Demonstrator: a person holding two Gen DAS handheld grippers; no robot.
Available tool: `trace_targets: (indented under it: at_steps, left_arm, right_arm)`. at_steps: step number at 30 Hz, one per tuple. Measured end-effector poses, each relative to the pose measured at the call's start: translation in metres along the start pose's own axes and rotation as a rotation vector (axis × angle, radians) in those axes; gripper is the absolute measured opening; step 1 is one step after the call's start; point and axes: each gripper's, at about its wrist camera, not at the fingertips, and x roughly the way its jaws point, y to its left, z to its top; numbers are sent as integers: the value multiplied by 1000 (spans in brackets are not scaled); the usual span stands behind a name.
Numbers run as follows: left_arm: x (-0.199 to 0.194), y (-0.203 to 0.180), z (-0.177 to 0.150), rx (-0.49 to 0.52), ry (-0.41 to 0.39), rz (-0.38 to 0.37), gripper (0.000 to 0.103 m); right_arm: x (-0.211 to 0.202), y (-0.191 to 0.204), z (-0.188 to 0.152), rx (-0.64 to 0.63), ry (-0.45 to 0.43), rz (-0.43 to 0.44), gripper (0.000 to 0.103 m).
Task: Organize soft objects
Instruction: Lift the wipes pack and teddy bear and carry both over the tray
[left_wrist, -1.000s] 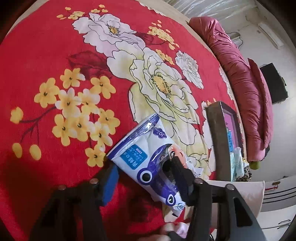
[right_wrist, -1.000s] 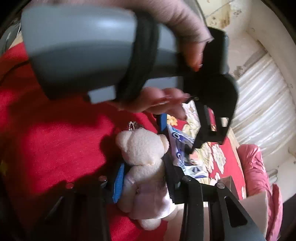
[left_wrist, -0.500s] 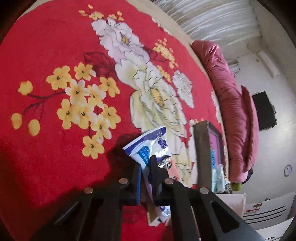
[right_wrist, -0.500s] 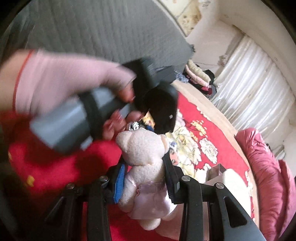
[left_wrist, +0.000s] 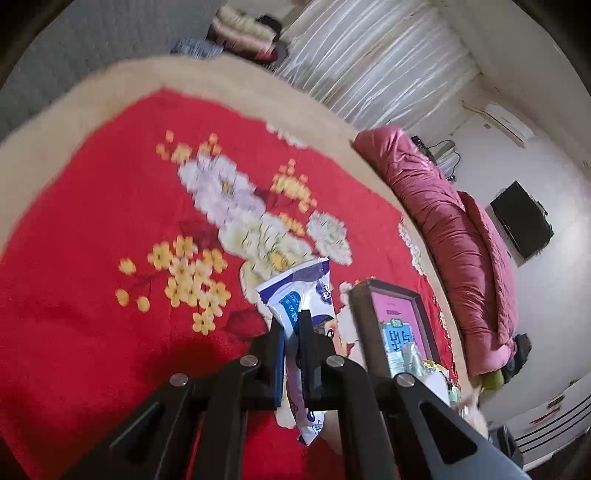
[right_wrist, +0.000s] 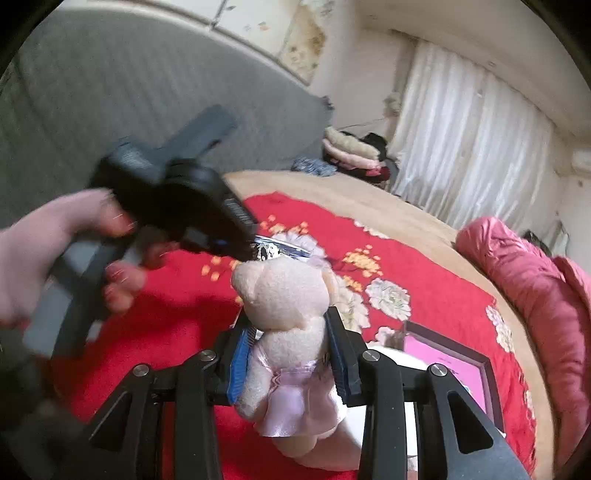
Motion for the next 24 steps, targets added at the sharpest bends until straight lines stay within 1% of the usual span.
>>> trace_targets:
  at_steps: [1, 3, 6, 8, 10, 15, 16, 18, 22, 24]
  left_arm:
    - [-9, -7, -1, 14, -17, 12, 7]
    - [-26, -20, -2, 37, -48, -3, 7]
    - [-45, -41, -4, 76, -81, -3, 7]
    - [-56, -57, -6, 101, -97, -12, 7]
    - [-62, -73, -8, 126, -101, -29, 7]
    - [-69, -118, -18, 207, -112, -30, 7]
    - [-69, -128, -21, 227, -116, -23, 7]
    - [-67, -144, -27, 252, -114, -33, 7]
    - [-61, -169, -38, 292, -106, -14, 7]
    - [-58, -179, -43, 302, -98, -23, 7]
  right_arm:
    - [-6, -3, 4, 35, -11, 8, 39]
    - [-21, -13, 11, 99, -44, 22, 39]
    - [-40, -24, 18, 178, -82, 42, 39]
    - [-53, -31, 21, 220, -102, 38, 39]
    - [-64, -42, 24, 237, -117, 7, 39]
    - [-89, -70, 21, 305, -131, -58, 39]
    - [-94, -74, 19, 316, -135, -67, 39]
    - [-104, -88, 16, 334, -140, -96, 39]
    - [-117, -114, 8, 360, -137, -142, 39]
    - [-121, -127, 1, 384, -137, -157, 39]
